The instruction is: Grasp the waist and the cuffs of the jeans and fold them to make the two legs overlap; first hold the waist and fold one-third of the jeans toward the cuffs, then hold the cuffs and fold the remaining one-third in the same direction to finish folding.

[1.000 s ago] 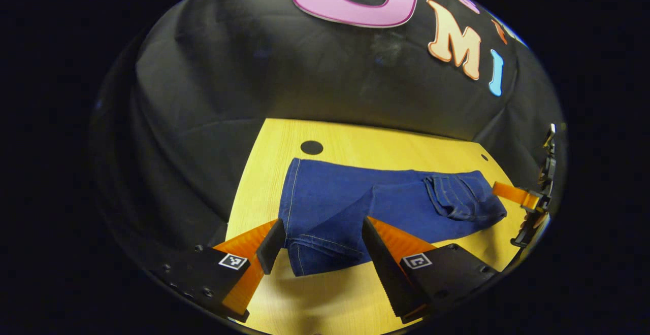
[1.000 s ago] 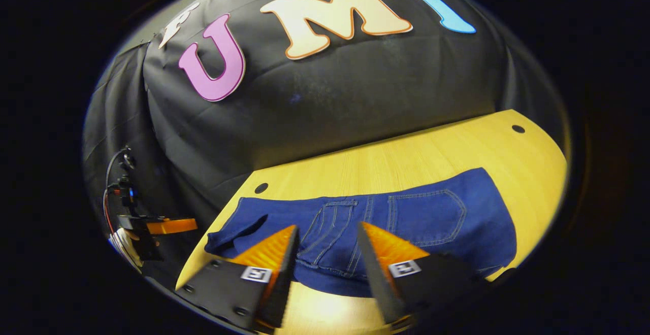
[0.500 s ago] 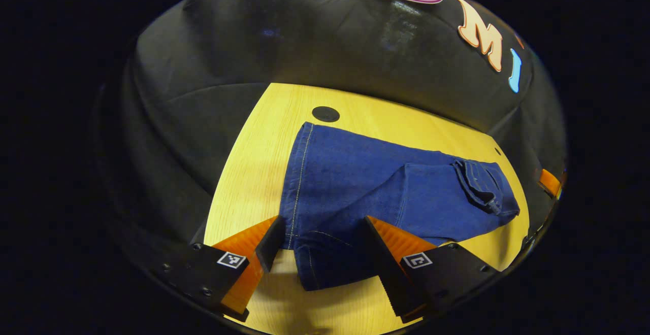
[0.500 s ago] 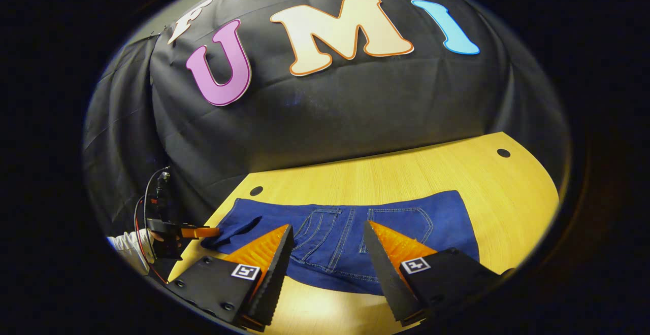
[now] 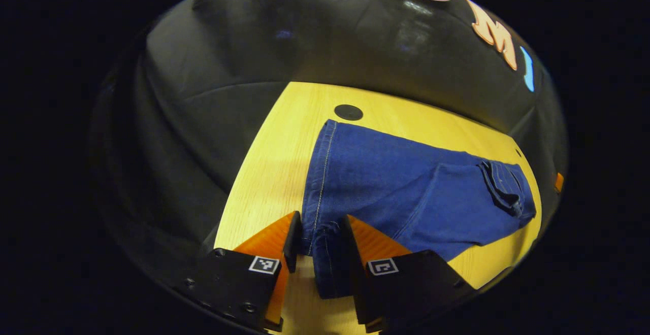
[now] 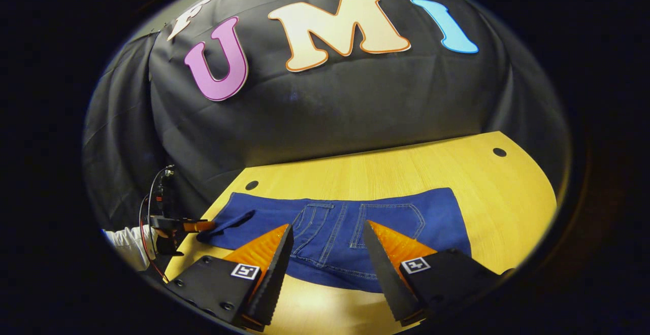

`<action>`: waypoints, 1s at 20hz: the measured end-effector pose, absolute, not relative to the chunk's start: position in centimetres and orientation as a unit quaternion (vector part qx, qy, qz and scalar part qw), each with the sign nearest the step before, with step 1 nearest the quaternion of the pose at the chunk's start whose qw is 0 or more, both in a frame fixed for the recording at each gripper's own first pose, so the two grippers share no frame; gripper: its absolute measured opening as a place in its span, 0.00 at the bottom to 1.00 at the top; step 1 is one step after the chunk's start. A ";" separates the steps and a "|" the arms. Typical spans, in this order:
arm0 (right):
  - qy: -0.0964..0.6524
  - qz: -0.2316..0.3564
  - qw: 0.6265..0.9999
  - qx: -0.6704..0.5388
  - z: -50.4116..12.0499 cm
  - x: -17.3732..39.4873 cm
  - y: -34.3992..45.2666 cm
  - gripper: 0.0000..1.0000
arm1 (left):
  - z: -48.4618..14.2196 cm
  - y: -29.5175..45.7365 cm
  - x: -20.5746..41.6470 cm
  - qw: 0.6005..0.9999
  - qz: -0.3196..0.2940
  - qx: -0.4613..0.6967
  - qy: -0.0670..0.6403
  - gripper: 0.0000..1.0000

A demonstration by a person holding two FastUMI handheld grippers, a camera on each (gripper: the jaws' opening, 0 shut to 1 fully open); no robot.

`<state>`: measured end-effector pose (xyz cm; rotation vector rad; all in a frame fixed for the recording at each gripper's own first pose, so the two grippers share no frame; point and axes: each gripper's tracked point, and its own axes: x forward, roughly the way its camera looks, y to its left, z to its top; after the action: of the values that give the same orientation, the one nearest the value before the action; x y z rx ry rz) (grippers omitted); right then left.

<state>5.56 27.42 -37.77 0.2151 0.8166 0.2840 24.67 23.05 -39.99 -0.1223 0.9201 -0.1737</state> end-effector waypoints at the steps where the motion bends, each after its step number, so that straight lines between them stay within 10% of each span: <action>1: 0.392 0.137 0.904 0.104 -37.6 5.6 27.1 0.85 | -39.7 22.4 24.5 0.891 -0.085 -0.071 0.440 0.48; 4: 0.373 0.140 0.911 0.108 -36.3 5.6 25.7 0.76 | -39.7 22.4 25.2 0.894 -0.071 -0.079 0.434 0.02; 20: 0.320 0.139 0.929 0.122 -28.9 5.8 13.7 0.83 | -19.9 6.5 27.7 0.916 -0.185 -0.170 0.313 0.00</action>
<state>5.82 13.73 -28.87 0.2506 0.6552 0.2841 27.67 6.48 -19.87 -0.3497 0.6436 -0.3814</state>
